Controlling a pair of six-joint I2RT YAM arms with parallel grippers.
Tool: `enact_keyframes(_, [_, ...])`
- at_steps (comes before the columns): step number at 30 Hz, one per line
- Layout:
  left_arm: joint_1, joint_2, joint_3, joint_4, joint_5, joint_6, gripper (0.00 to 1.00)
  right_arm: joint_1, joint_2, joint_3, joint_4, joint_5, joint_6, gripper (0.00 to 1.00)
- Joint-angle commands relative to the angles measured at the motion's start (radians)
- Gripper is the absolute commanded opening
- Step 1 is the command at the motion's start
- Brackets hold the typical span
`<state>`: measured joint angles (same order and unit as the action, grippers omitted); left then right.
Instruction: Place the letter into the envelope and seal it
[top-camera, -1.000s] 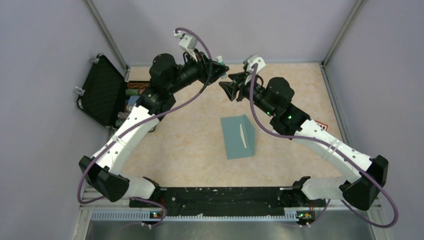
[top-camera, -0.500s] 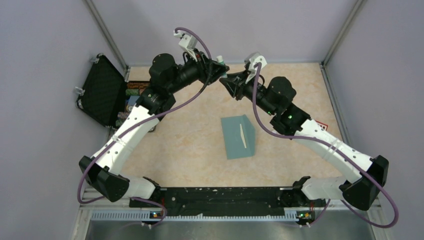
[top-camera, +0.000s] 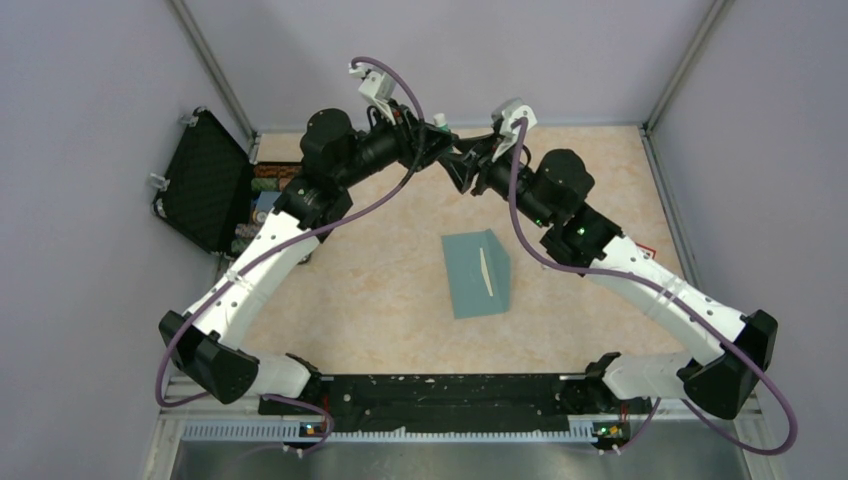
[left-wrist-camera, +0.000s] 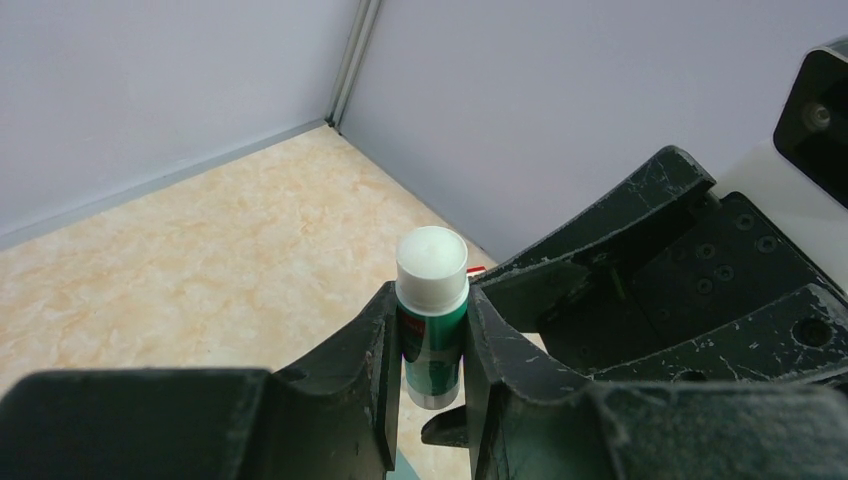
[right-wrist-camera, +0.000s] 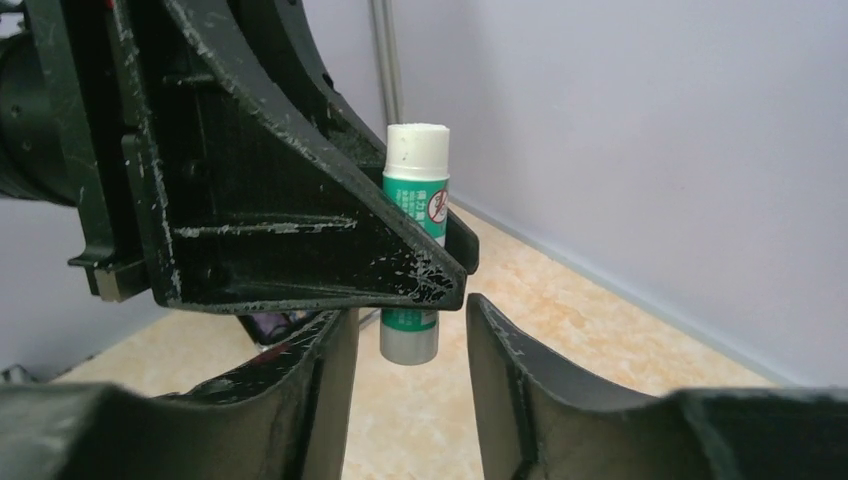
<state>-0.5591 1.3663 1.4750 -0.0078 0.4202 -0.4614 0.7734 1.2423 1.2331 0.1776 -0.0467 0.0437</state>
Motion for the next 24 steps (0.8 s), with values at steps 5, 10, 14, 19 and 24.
enact_keyframes(5, [-0.002,-0.006,0.025,0.045,0.005,-0.001,0.00,0.015,0.005,0.034,-0.006,-0.003,0.001,0.51])
enact_keyframes(10, [-0.003,-0.010,0.023,0.040,0.003,0.000,0.00,0.014,0.006,0.024,0.003,0.015,0.013,0.37])
enact_keyframes(14, [-0.004,-0.014,0.016,0.041,0.002,0.000,0.00,0.014,0.007,0.025,0.001,0.034,0.011,0.29])
enact_keyframes(19, [-0.002,-0.018,0.009,0.044,0.000,-0.002,0.00,0.014,0.015,0.031,-0.023,0.037,0.004,0.43])
enact_keyframes(24, [-0.002,-0.016,0.008,0.051,0.004,-0.009,0.00,0.014,0.020,0.028,-0.035,0.039,0.002,0.46])
